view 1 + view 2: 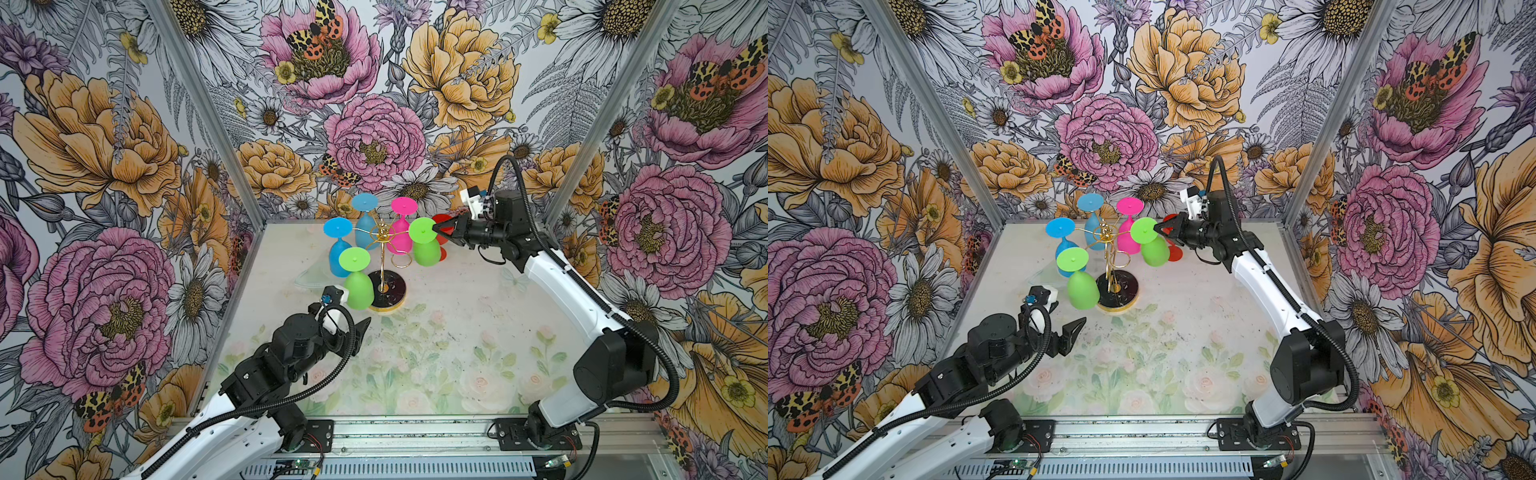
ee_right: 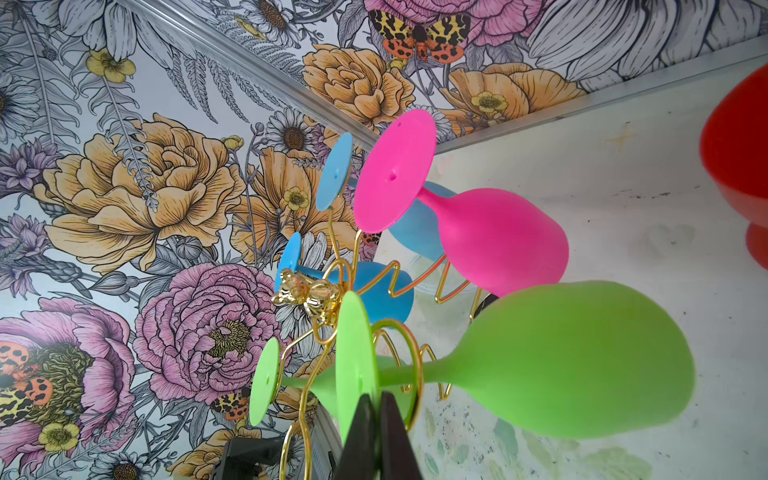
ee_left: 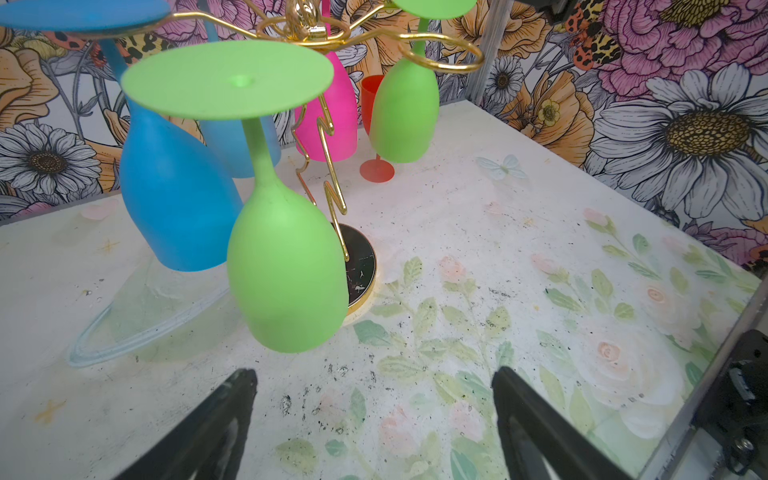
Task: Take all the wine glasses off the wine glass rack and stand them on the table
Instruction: 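Close the right gripper on the green glass foot, then pull the green glass off the rack arm toward the robot with the right gripper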
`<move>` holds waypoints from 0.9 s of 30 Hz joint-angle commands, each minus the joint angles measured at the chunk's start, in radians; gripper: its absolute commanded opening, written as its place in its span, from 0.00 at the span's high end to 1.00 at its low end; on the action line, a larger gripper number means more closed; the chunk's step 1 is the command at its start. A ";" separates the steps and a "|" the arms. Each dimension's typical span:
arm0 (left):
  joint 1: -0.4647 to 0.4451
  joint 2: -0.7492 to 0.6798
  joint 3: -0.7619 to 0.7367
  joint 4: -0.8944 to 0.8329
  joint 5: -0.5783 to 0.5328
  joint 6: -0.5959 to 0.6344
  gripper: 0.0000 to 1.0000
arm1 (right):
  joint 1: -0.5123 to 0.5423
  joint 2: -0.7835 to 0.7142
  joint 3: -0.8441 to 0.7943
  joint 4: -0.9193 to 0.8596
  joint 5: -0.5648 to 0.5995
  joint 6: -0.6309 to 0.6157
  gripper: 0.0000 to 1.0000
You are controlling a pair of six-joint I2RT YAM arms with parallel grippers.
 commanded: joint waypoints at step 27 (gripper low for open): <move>0.008 -0.026 -0.012 0.021 0.022 -0.006 0.09 | 0.029 -0.002 -0.016 0.149 -0.017 0.112 1.00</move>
